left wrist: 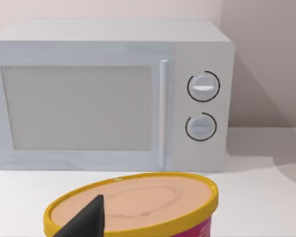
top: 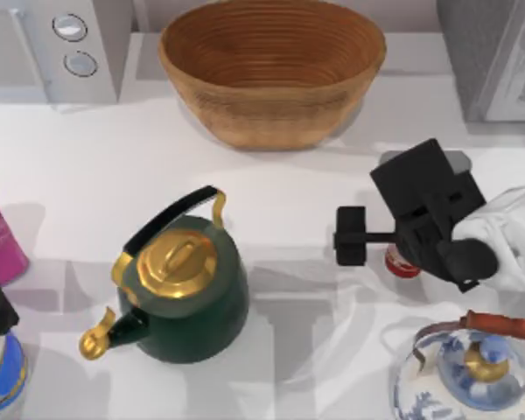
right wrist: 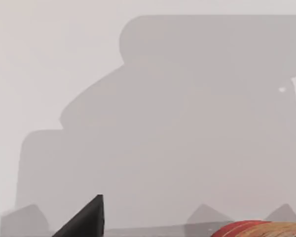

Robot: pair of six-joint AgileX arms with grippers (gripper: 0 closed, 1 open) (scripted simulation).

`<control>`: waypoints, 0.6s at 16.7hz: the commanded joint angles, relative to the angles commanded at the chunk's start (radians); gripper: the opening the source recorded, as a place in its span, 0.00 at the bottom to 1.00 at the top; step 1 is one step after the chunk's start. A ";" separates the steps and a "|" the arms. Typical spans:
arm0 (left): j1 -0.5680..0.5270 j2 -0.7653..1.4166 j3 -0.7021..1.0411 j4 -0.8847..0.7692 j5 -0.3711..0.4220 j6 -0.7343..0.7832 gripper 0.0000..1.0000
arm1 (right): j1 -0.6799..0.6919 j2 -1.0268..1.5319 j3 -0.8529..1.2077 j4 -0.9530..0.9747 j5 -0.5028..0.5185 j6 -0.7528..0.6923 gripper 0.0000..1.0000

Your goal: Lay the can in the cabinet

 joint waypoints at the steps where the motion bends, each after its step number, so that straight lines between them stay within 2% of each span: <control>1: 0.000 0.000 0.000 0.000 0.000 0.000 1.00 | 0.001 -0.003 -0.015 0.012 0.000 0.001 1.00; 6: 0.000 0.000 0.000 0.000 0.000 0.000 1.00 | 0.002 -0.008 -0.024 0.018 0.001 0.002 1.00; 10: 0.000 0.000 0.000 0.000 0.000 0.000 1.00 | 0.002 -0.008 -0.024 0.018 0.001 0.002 0.70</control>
